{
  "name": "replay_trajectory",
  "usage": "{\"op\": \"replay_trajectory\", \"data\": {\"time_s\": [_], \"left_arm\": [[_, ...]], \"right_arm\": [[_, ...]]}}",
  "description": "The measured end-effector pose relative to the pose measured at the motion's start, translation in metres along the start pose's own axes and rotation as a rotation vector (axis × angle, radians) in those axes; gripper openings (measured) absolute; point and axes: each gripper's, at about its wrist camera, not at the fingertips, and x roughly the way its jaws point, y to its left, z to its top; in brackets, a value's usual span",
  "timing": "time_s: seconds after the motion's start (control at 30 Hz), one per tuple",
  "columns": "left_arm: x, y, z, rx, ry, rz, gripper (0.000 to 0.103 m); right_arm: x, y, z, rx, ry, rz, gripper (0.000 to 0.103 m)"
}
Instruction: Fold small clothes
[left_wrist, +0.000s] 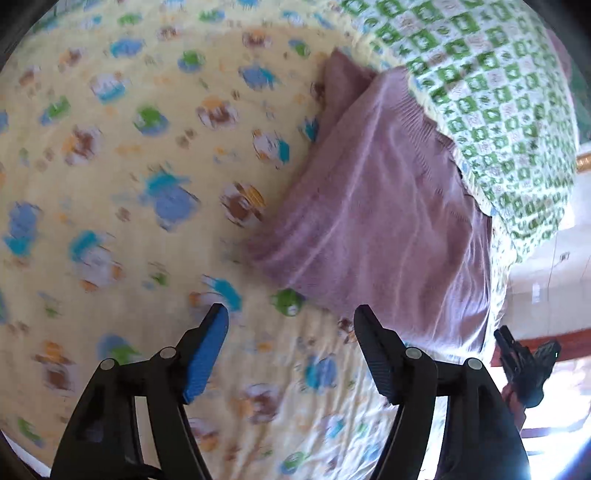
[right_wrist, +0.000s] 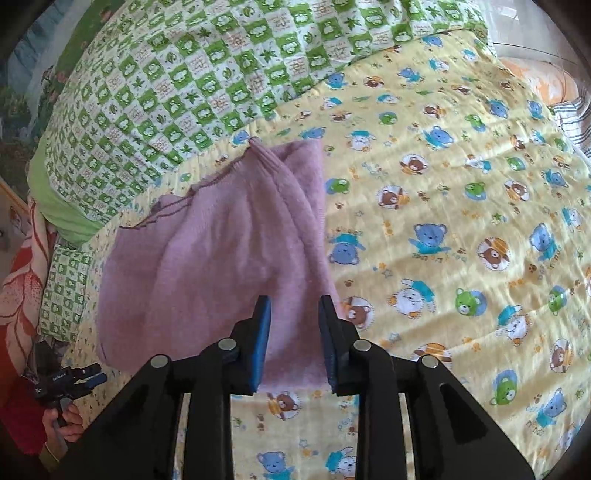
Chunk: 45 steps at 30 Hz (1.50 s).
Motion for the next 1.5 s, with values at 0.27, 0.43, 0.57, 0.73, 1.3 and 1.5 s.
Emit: {"op": "replay_trajectory", "data": {"time_s": [0.27, 0.43, 0.57, 0.73, 1.3, 1.5], "left_arm": [[0.014, 0.009, 0.016, -0.194, -0.104, -0.045, 0.061], [-0.016, 0.007, 0.027, -0.159, -0.207, -0.065, 0.011], [-0.029, 0.007, 0.033, -0.104, -0.213, -0.054, 0.015], [-0.006, 0.016, 0.019, -0.137, -0.108, -0.013, 0.062], [0.008, -0.039, 0.05, -0.073, -0.206, 0.009, 0.015], [-0.006, -0.129, 0.036, 0.205, -0.231, -0.074, 0.013]], "right_arm": [[0.049, 0.057, -0.014, -0.102, 0.12, 0.135, 0.028], [0.08, 0.05, -0.028, -0.086, 0.192, 0.072, 0.028], [0.081, 0.029, -0.028, -0.022, 0.192, 0.081, 0.028], [0.08, 0.03, -0.026, -0.025, 0.198, 0.081, 0.028], [0.069, 0.065, -0.016, -0.077, 0.167, 0.125, 0.028], [0.063, 0.064, -0.006, -0.056, 0.143, 0.15, 0.028]]}}
